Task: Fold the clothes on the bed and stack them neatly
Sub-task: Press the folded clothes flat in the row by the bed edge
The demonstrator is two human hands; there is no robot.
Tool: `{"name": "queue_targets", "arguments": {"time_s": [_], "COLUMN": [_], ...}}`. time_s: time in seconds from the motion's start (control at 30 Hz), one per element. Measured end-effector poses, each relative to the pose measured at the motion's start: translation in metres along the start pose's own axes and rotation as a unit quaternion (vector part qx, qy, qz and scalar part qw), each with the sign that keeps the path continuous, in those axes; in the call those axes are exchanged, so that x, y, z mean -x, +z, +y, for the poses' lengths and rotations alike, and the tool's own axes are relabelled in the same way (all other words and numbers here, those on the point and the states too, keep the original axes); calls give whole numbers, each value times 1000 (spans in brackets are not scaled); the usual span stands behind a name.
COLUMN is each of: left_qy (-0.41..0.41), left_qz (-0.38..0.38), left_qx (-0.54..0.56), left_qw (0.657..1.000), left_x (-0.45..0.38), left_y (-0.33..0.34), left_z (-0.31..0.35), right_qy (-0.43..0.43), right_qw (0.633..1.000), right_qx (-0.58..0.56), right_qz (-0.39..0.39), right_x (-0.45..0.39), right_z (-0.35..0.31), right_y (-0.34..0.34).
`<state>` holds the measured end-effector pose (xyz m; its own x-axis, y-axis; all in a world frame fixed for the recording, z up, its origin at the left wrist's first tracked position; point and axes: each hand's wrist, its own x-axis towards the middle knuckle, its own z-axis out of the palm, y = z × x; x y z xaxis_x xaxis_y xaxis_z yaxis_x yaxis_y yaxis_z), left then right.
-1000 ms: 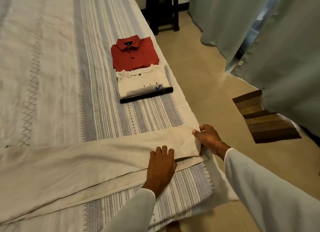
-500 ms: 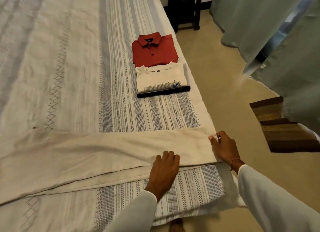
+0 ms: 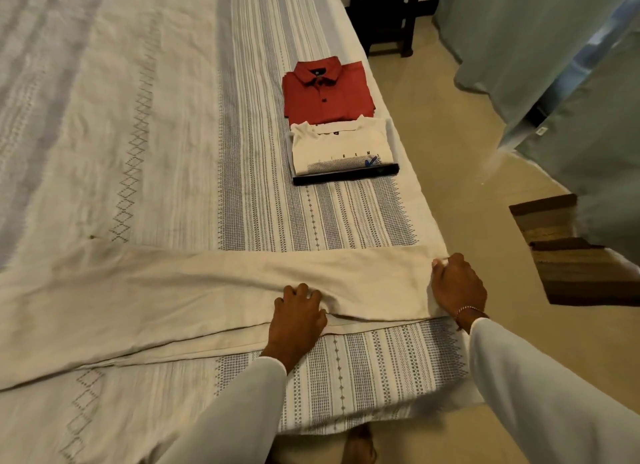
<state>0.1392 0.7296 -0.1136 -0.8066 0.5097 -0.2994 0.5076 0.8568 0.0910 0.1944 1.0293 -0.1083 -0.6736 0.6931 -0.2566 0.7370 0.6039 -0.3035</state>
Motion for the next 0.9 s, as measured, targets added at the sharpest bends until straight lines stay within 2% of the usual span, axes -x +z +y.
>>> {"name": "queue_targets", "arguments": {"time_s": [0.1,0.2,0.37,0.5,0.6,0.8,0.9], "left_qy": [61,124,205,230,170,-40,-72], "left_qz": [-42,-54,17,56,71,79,89], "left_qx": [-17,-76,-74,-62,-56,-20,-6], "left_qw": [997,988,976,970,981,996,993], "left_x": [-8,-3,27,43,47,58,64], "left_y": [-11,-18,-24,0,10,16,18], "left_z": [-14,-27,-29,-34,-35,-60,-79], "right_qy": [30,48,35,29,42,85,112], "right_qw": [999,999,998,998,998,995,991], "right_qx": [13,18,55,51,36,10,-32], "right_qz": [-2,-11,-12,-15,-13,-42,-68], "right_x": [0,1,1,-1,-2,-3,-8], "right_z": [-7,-11,-8,-5,-6,-7,-3], "right_y": [-1,0,-1,-3,-3,-9,-8]}}
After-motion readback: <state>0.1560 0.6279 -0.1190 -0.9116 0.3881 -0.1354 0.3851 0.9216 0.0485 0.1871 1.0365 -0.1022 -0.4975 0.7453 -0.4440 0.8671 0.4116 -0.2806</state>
